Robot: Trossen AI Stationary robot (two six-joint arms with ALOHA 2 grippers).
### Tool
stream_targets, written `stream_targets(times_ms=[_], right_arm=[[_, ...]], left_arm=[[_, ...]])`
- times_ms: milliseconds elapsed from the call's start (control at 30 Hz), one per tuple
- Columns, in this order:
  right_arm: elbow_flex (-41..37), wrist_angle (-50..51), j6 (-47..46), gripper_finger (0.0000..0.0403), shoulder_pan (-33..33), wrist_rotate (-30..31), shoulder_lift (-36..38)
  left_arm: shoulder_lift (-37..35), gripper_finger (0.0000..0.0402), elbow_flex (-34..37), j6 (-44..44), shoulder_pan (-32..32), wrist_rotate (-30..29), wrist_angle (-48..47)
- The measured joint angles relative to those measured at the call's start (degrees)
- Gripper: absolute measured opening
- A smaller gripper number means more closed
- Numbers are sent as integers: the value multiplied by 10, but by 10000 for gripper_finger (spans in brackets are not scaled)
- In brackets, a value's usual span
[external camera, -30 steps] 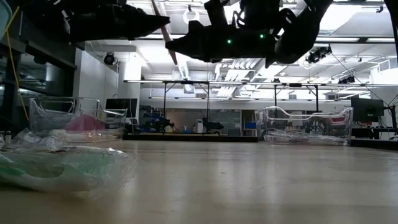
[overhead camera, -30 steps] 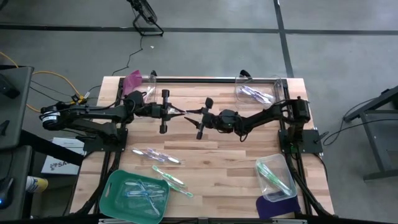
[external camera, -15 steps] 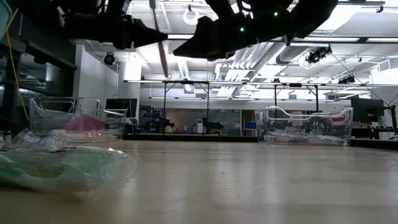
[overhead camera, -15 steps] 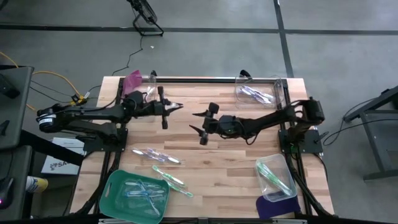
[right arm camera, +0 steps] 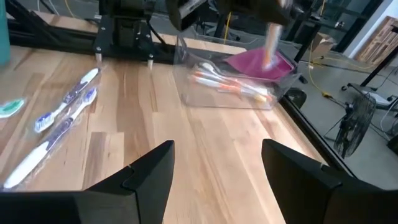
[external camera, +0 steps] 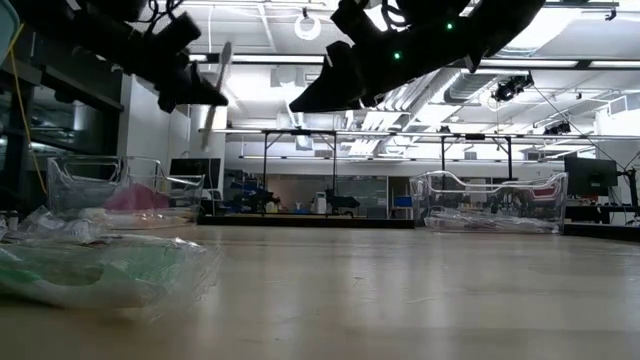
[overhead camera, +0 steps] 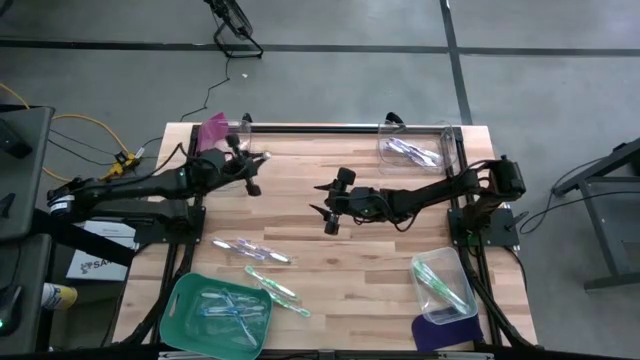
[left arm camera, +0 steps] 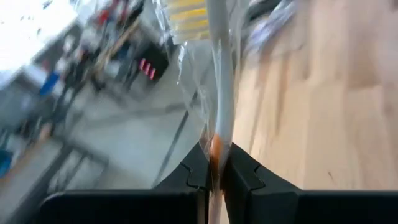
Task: Pick & Place Toothbrushes
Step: Put the orange toothbrush into the left transparent bin
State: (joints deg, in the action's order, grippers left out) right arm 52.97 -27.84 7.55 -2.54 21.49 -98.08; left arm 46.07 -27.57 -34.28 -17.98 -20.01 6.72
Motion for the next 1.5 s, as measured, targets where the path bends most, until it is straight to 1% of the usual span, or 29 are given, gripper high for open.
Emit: stream_targets(times_ms=[67,200,300,400,500,567,733,867,1067,1133,1300,1400,1500], right_arm=[[0,-1,-4,235,0,0,0],[0,4,-10,235,1,0,0],[0,4,-18,235,3,0,0],[0,4,-20,235,4,0,0],[0,3,-20,235,4,0,0],[0,4,-20,235,4,0,0],[0,4,-20,235,4,0,0],[0,4,-20,235,4,0,0],[0,4,-19,235,4,0,0],[0,4,-18,235,4,0,0],[0,4,-18,235,4,0,0],[0,4,-19,235,4,0,0],[0,6,-19,235,4,0,0]], left_arm=[[-9,14,0,42,0,-53,-28],[-23,15,0,93,0,-162,-74],[-22,15,0,152,0,-226,-114],[-22,15,-5,195,0,-272,-162],[-22,15,-35,238,-11,-288,-231],[-20,15,-60,266,-27,-279,-281],[7,15,-97,304,-88,-211,-373],[42,15,-107,314,-153,-138,-404],[99,15,-130,283,-237,-28,-416],[118,15,-147,281,-256,-9,-440],[166,15,-196,267,-288,16,-495],[189,15,-217,252,-298,51,-518],[207,15,-226,241,-297,60,-523]])
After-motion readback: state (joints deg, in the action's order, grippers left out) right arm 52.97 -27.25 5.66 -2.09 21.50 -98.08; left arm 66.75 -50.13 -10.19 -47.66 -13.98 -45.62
